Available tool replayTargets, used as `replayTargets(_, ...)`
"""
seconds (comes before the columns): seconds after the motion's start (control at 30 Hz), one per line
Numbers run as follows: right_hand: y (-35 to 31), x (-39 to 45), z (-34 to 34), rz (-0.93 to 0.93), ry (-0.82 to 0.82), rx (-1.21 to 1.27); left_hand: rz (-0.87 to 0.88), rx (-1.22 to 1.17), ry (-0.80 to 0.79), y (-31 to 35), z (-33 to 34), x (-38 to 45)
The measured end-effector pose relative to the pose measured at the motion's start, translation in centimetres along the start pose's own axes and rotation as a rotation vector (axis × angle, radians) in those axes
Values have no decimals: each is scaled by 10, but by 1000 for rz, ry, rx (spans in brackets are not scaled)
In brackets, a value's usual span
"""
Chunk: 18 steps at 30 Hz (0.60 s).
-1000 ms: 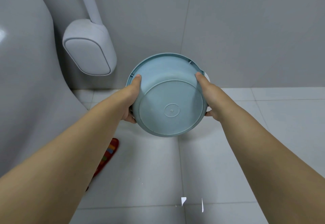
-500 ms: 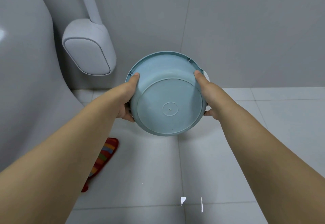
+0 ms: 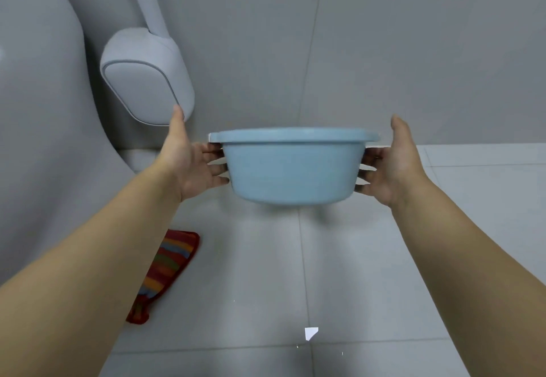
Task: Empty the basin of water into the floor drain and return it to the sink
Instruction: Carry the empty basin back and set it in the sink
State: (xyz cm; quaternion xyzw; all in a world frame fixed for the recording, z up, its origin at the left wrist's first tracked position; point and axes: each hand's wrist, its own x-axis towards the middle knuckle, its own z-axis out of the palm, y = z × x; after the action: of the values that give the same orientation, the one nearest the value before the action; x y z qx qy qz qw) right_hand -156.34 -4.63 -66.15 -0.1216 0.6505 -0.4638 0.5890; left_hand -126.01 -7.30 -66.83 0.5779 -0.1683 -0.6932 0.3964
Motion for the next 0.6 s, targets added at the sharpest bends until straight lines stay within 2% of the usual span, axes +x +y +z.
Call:
replayTargets(0.23, 17, 9, -5, -55, 44, 4, 212, 200, 104, -24, 3, 13)
replayTargets(0.6, 41, -1, -12, -13, 133, -15, 270, 283, 283, -56, -8, 15)
